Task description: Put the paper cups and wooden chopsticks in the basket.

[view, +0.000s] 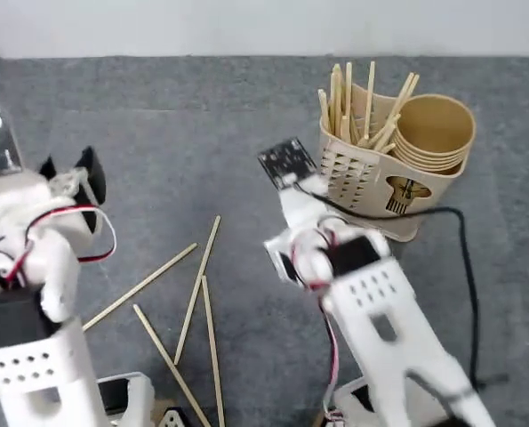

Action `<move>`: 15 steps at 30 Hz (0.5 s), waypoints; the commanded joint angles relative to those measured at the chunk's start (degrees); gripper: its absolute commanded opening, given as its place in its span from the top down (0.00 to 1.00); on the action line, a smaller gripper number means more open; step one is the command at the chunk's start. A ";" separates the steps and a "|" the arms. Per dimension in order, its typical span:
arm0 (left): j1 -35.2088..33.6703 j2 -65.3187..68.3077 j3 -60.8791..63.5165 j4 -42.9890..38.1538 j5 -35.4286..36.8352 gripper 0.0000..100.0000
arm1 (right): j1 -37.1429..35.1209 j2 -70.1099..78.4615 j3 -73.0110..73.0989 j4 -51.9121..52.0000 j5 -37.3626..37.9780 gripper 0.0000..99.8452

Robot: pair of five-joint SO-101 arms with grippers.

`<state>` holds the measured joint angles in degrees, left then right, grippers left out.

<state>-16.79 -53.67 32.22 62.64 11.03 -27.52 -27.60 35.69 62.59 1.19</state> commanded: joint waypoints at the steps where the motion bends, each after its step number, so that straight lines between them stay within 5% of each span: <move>1: -3.25 -5.89 11.21 -9.23 0.88 0.83 | -0.13 10.51 -9.23 0.22 -4.92 0.99; 6: -5.98 -14.24 26.59 -19.69 0.97 0.83 | 0.31 23.96 -19.87 0.22 -13.36 0.99; 15: -5.80 -30.42 42.15 -23.91 1.05 0.83 | 4.35 44.09 -38.59 4.44 -13.80 0.85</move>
<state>-22.51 -78.99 73.10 40.22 11.38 -25.05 13.54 4.92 64.62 -12.00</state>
